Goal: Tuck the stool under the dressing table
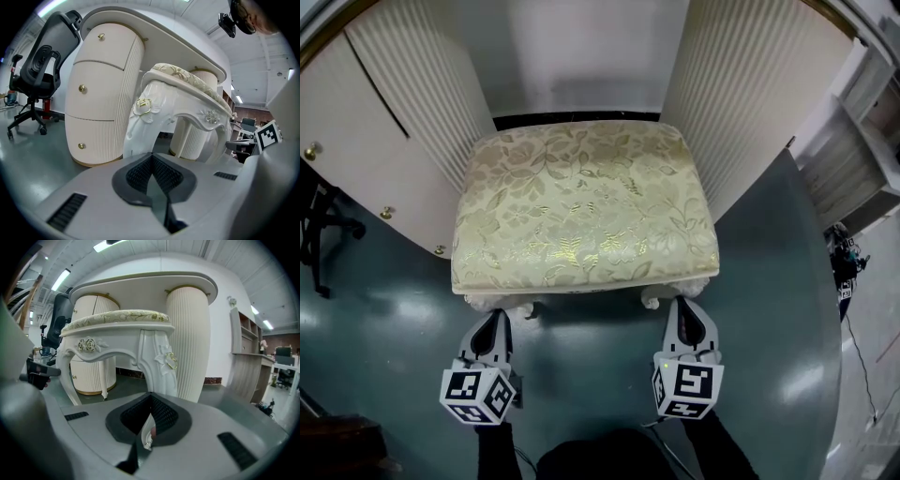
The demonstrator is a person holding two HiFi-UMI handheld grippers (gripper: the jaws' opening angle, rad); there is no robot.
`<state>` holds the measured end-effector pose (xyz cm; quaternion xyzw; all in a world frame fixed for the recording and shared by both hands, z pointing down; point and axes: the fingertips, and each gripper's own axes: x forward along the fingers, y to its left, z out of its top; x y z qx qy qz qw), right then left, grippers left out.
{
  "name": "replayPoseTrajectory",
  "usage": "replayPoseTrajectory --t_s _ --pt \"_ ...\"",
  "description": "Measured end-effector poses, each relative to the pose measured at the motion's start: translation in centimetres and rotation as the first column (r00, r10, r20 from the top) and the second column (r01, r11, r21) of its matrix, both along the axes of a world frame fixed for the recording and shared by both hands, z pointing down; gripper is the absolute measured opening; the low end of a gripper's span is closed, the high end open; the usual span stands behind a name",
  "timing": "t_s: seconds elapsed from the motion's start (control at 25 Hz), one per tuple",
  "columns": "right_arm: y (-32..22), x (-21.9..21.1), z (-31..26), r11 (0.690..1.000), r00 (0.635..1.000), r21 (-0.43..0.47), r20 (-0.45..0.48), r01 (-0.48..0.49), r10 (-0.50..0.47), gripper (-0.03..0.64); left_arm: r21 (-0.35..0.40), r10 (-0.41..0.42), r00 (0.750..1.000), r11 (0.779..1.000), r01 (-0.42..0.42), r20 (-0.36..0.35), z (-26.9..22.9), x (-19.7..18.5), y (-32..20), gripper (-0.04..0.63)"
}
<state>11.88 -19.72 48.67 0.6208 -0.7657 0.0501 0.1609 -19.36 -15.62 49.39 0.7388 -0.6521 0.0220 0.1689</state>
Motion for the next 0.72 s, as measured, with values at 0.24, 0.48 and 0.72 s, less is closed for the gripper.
replayPoseTrajectory --t_s 0.24,0.48,0.72 --pt "-0.33 0.1 0.06 1.0 1.0 0.007 0.005 -0.015 0.015 0.003 0.021 -0.009 1.0 1.0 0.008 0.023 0.08 0.15 -0.06 0.008" --pt "-0.8 0.17 0.31 0.999 0.999 0.021 0.004 -0.037 0.037 0.003 0.035 -0.04 0.998 0.999 0.038 0.053 0.38 0.31 -0.1 0.008" --pt "-0.39 -0.41 0.14 1.0 0.998 0.019 0.067 0.007 -0.008 0.003 0.07 -0.129 0.989 0.99 0.123 0.074 0.15 0.47 0.26 0.008"
